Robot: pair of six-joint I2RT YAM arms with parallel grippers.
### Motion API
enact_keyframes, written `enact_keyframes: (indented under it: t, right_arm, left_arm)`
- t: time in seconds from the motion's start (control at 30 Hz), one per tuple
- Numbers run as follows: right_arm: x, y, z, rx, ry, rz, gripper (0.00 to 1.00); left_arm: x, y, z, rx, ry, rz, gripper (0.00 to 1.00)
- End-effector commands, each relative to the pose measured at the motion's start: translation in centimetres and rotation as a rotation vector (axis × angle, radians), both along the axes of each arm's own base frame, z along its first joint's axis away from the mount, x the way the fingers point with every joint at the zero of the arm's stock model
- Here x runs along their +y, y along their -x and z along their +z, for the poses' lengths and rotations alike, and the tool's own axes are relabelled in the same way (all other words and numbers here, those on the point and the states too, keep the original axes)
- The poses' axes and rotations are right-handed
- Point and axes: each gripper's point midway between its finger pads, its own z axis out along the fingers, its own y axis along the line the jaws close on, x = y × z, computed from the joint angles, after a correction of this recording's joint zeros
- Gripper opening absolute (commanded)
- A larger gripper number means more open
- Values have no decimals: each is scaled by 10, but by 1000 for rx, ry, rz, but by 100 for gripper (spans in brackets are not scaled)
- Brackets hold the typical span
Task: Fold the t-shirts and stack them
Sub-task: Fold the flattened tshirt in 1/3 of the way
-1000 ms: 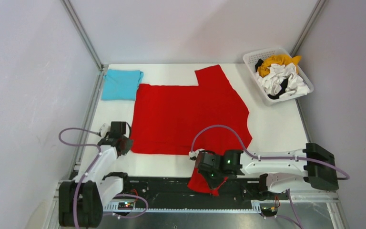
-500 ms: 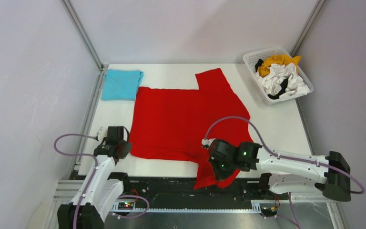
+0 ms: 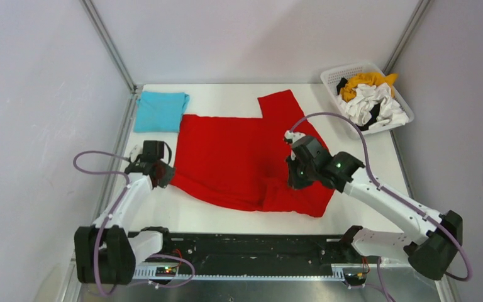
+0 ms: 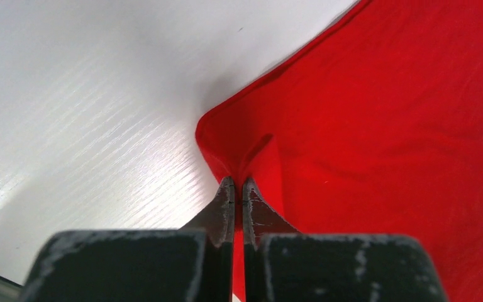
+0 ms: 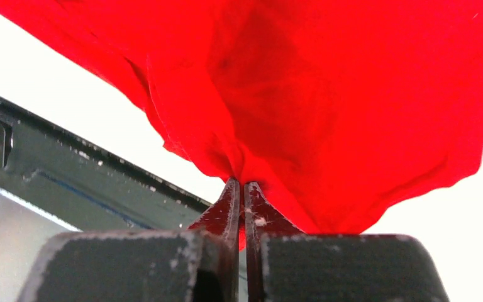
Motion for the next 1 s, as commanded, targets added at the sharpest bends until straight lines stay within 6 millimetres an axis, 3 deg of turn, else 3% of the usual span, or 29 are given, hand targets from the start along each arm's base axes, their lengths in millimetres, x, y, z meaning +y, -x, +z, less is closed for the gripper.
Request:
enact_keyframes:
  t: [0.0, 0.27, 0.57, 0.83, 0.97]
  right_arm:
    - [5, -44, 25, -115, -16, 37, 0]
    - [-5, -93, 40, -186, 17, 90, 0]
    - [-9, -129, 45, -274, 63, 237, 0]
    - [-27, -155, 44, -291, 74, 211, 0]
    - [-26, -161, 44, -292, 58, 239, 0]
  left_arm:
    - [1, -28, 14, -24, -18, -7, 0]
    - [9, -49, 15, 1, -48, 27, 0]
    - [18, -62, 13, 17, -58, 62, 0]
    - [29, -76, 7, 53, -71, 81, 0]
    - [29, -83, 3, 72, -72, 75, 0]
